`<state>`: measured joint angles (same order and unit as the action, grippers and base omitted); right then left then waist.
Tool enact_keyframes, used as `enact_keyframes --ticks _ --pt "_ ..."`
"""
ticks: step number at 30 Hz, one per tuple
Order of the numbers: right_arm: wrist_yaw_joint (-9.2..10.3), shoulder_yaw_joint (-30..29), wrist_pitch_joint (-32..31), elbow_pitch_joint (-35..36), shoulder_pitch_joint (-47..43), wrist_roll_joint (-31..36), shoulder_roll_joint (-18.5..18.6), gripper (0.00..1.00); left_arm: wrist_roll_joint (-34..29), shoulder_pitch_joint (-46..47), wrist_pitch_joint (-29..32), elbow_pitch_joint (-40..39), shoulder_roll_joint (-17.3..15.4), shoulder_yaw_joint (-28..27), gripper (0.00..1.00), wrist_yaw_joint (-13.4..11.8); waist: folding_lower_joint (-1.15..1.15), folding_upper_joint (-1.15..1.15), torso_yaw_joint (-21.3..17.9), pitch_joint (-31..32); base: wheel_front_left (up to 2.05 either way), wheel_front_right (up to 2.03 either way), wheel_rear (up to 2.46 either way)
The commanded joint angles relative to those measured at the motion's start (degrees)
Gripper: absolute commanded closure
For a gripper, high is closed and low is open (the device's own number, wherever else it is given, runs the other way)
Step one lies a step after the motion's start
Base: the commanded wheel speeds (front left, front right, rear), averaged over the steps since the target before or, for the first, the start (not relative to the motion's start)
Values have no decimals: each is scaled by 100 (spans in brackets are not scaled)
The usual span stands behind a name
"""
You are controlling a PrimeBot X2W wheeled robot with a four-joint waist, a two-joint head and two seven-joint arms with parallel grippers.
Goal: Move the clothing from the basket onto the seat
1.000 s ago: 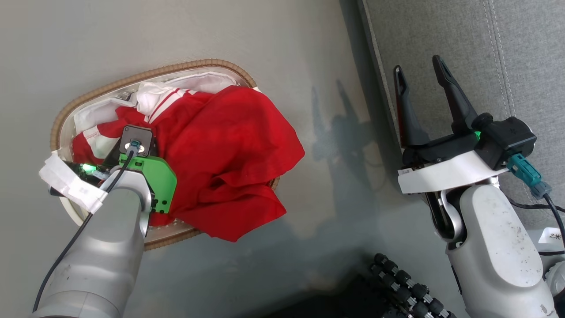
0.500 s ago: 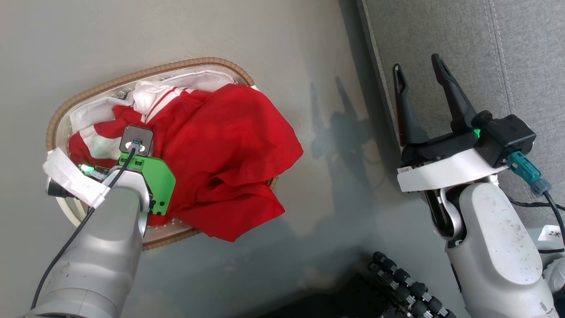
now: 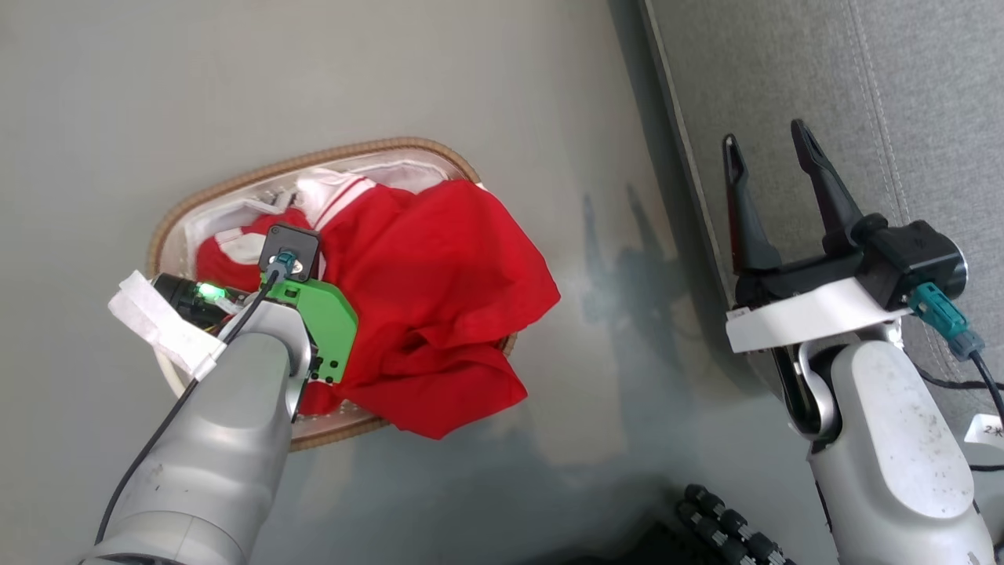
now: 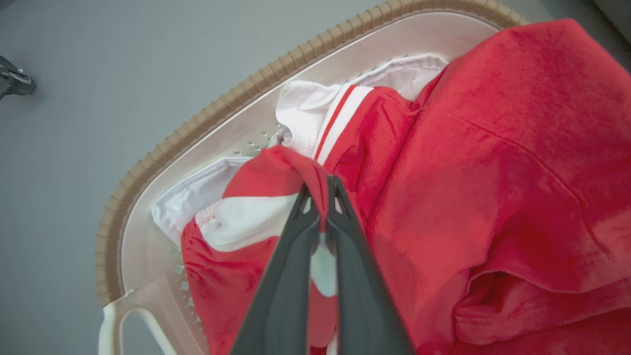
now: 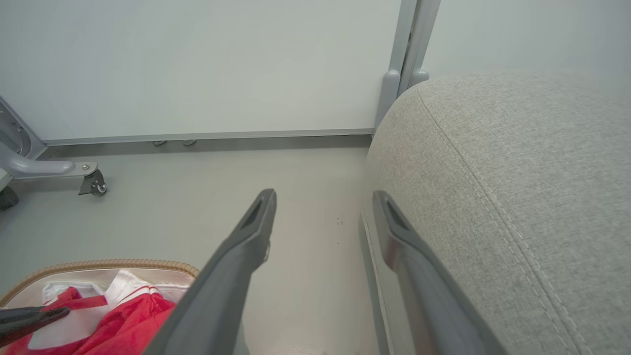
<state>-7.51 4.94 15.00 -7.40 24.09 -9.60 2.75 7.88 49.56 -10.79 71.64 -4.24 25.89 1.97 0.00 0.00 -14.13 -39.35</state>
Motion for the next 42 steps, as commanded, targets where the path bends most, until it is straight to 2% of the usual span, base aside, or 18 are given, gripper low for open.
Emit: enact_keyframes --ticks 1,6,14,19,22,23,29,33,42 --pt "4 -69 27 -44 -127 69 24 0 73 -107 -73 -63 31 17 100 62 0 0 283 453 0 0 0" --pt "5 -308 27 -147 -437 300 25 0 161 -157 -254 -405 107 140 100 308 0 0 615 1108 0 0 0" --pt "5 -535 27 -324 -1031 563 27 0 360 -263 -356 -1291 133 413 100 494 0 0 1006 2345 0 0 0" --pt "5 -598 28 -414 -1419 669 27 0 624 -123 -7 -1964 135 687 100 543 0 0 1153 3097 0 0 0" --pt "4 -562 28 -473 -1593 734 25 0 1040 116 401 -2555 141 1049 100 549 0 0 1194 3427 0 0 0" --pt "5 -487 28 -507 -1661 741 25 0 1393 282 640 -2916 106 1216 100 550 0 0 1168 3602 0 0 0" --pt "5 -243 28 -529 -1671 761 23 0 2353 865 1207 -3803 -188 1471 100 552 0 0 985 3913 0 0 0" --pt "5 -23 27 -425 -1457 698 24 0 2645 1161 1322 -4000 -376 1511 100 553 0 0 812 3966 0 0 0" --pt "5 939 27 -285 -1023 463 22 0 2969 1420 1335 -3917 -306 1646 100 553 0 0 616 4020 0 0 0"
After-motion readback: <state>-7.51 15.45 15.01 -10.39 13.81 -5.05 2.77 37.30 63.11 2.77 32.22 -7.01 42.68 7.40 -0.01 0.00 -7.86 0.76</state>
